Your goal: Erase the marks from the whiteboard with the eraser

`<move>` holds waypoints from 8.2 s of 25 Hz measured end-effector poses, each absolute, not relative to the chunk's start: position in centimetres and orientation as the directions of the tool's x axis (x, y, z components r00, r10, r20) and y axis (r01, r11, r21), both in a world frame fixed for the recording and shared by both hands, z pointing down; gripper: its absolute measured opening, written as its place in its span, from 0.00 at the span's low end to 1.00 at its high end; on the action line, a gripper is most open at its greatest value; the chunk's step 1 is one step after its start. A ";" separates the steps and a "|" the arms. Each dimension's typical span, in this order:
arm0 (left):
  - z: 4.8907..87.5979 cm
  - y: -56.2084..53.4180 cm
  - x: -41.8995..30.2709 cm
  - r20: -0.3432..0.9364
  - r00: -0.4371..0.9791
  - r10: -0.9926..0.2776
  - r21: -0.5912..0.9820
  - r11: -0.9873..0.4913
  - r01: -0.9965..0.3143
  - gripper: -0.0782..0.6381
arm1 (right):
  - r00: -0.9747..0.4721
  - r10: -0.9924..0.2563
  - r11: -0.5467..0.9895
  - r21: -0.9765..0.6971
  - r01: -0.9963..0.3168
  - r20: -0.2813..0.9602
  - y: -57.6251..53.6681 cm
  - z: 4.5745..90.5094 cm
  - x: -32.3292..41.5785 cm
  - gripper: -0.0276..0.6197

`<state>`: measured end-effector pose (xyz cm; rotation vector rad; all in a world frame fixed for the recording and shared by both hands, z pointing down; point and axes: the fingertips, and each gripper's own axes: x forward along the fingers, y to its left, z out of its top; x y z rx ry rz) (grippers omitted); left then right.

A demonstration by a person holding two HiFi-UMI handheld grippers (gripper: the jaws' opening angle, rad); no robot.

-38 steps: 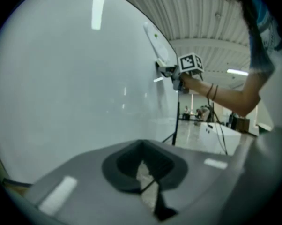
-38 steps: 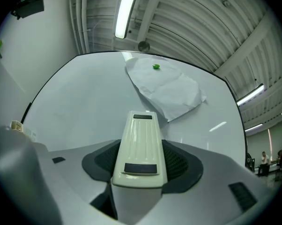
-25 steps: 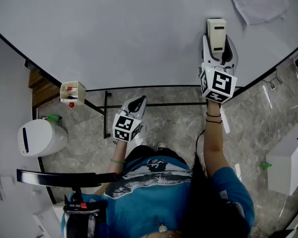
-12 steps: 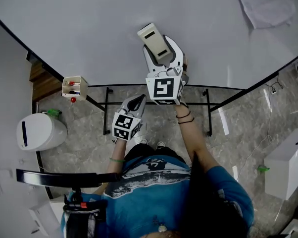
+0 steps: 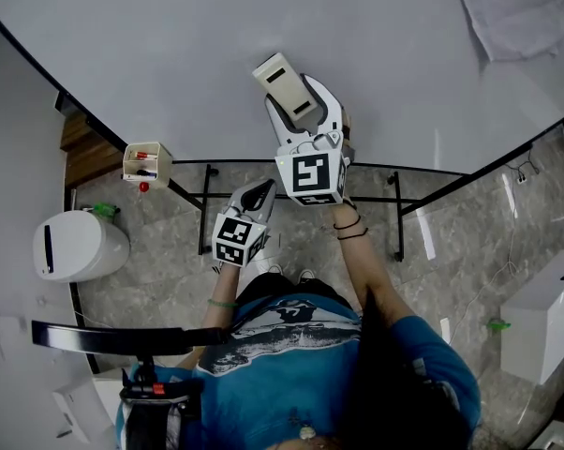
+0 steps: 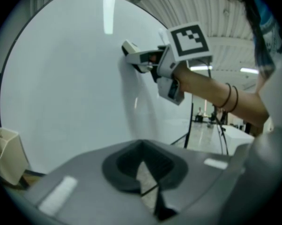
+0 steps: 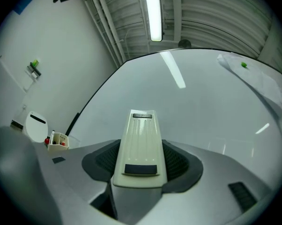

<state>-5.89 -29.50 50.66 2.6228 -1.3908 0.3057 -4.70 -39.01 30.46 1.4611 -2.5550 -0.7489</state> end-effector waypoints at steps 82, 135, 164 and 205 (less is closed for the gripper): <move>51.8 -29.6 -1.2 0.275 0.628 -0.728 0.064 -0.638 -0.767 0.11 | -0.016 -0.976 -0.029 0.204 -0.979 -0.216 -40.8 24.1 28.5 0.45; 52.5 -24.4 -7.8 0.243 0.648 -0.722 0.111 -0.643 -0.758 0.11 | -0.479 -0.841 0.500 0.026 -0.865 0.252 -24.7 45.5 -1.5 0.45; 53.2 5.7 3.7 0.243 0.542 -0.804 0.057 -0.546 -0.836 0.11 | -0.589 -0.709 0.610 -0.081 -0.788 0.389 4.8 53.2 10.1 0.45; 52.1 25.2 -12.9 0.225 0.596 -0.771 0.042 -0.604 -0.796 0.11 | -0.539 -0.735 0.514 -0.180 -0.838 0.412 25.0 54.2 -5.5 0.45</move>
